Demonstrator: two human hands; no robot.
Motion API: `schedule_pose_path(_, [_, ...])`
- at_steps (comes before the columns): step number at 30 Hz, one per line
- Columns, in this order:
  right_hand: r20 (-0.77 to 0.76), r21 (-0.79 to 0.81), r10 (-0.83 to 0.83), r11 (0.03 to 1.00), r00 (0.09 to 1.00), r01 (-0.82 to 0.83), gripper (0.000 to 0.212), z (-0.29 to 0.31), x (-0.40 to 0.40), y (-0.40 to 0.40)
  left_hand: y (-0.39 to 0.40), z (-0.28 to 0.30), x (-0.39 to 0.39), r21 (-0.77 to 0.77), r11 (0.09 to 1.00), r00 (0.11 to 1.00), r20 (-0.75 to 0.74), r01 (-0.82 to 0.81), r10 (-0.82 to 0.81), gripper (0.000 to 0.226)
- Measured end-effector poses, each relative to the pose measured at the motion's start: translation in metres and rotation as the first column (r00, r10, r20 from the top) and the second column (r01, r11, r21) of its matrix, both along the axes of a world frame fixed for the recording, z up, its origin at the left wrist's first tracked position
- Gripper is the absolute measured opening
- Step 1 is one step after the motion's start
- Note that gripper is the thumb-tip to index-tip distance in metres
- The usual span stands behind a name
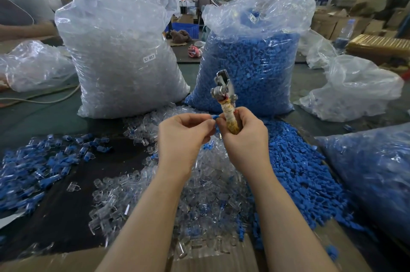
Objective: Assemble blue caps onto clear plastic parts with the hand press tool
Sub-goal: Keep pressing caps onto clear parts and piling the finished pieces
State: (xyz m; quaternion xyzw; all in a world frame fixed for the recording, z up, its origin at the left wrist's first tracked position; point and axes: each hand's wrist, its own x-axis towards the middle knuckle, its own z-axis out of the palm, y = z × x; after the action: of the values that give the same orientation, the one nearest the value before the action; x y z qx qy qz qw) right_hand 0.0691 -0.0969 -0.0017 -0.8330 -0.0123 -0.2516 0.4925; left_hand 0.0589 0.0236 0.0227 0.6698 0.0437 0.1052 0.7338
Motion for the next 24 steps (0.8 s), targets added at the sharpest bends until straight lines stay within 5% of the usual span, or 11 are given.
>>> schedule_pose_path(11, [-0.060, 0.108, 0.216, 0.972, 0.974, -0.209, 0.003, 0.006, -0.001, -0.004, 0.001, -0.006, 0.002, 0.212, 0.968, 0.986, 0.121, -0.137, 0.113, 0.012])
schedule_pose_path(24, [-0.344, 0.046, 0.413, 0.904, 0.843, -0.424, 0.015, 0.005, -0.004, -0.032, 0.016, -0.004, 0.009, -0.024, 0.997, 0.985, 0.153, -0.076, 0.079, 0.013])
